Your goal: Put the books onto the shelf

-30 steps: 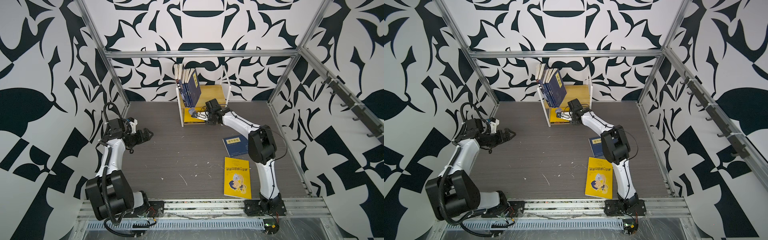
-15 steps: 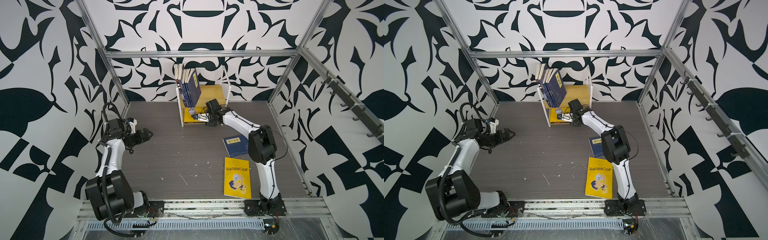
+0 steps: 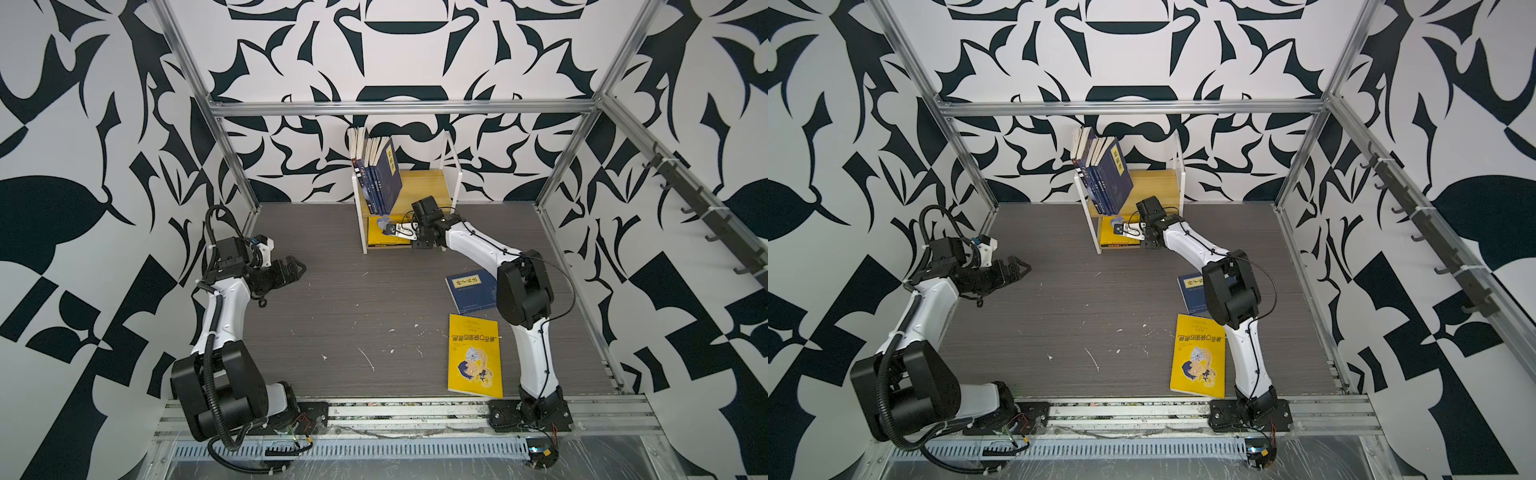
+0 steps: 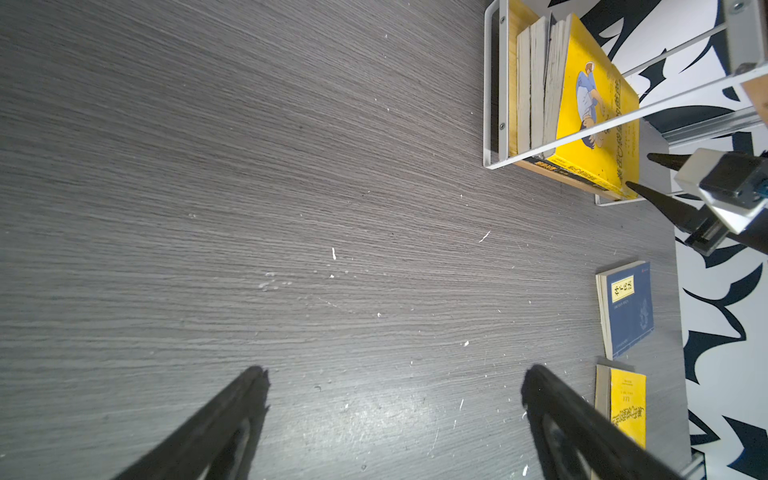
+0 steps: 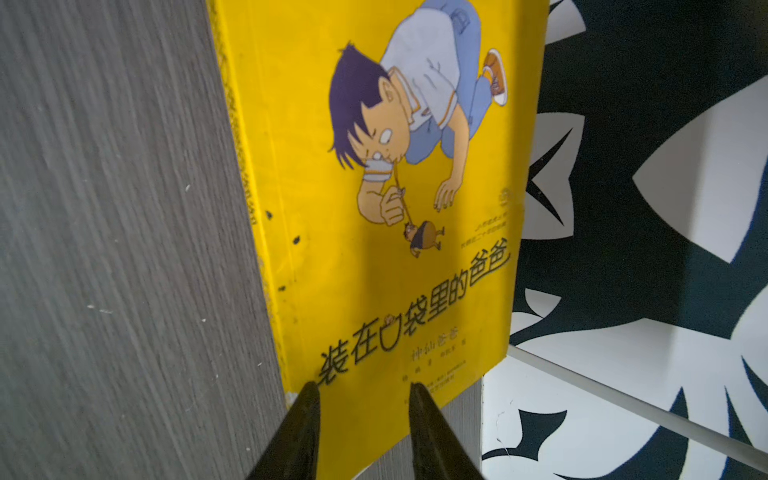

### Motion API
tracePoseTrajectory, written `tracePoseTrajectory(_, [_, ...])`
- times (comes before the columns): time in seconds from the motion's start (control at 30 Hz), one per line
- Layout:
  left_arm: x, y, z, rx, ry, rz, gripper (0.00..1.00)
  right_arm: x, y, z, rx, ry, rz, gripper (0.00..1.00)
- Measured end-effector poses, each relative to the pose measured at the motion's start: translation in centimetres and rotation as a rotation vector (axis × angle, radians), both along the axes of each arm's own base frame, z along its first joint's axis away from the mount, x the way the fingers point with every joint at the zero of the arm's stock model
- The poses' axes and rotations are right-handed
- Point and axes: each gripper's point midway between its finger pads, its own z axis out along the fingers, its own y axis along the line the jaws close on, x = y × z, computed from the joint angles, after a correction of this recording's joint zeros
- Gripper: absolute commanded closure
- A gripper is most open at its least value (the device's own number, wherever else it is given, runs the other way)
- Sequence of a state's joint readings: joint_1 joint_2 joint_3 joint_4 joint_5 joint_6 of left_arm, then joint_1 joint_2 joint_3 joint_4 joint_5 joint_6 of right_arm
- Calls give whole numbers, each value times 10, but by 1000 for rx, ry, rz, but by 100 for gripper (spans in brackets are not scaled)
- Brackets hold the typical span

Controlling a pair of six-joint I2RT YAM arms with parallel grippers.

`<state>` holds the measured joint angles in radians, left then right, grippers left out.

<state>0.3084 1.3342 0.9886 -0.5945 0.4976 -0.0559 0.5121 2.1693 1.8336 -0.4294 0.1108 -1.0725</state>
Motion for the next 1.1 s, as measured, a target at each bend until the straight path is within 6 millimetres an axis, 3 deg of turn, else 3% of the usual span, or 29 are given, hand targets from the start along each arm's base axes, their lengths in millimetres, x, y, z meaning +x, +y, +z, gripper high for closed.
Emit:
tracePoseTrajectory(0.27, [0, 0, 0, -1, 0, 0, 0, -11, -1, -9, -9, 60, 17, 52])
tracePoseTrajectory(0.6, [0, 0, 1, 0, -3, 0, 0, -3, 0, -28, -21, 54, 2, 62])
tracePoseTrajectory(0.8, [0, 0, 2, 1, -5, 0, 0, 2, 0, -26, -21, 33, -6, 67])
tracePoseTrajectory(1.1, [0, 0, 2, 1, -5, 0, 0, 5, 0, -24, -22, 17, -8, 58])
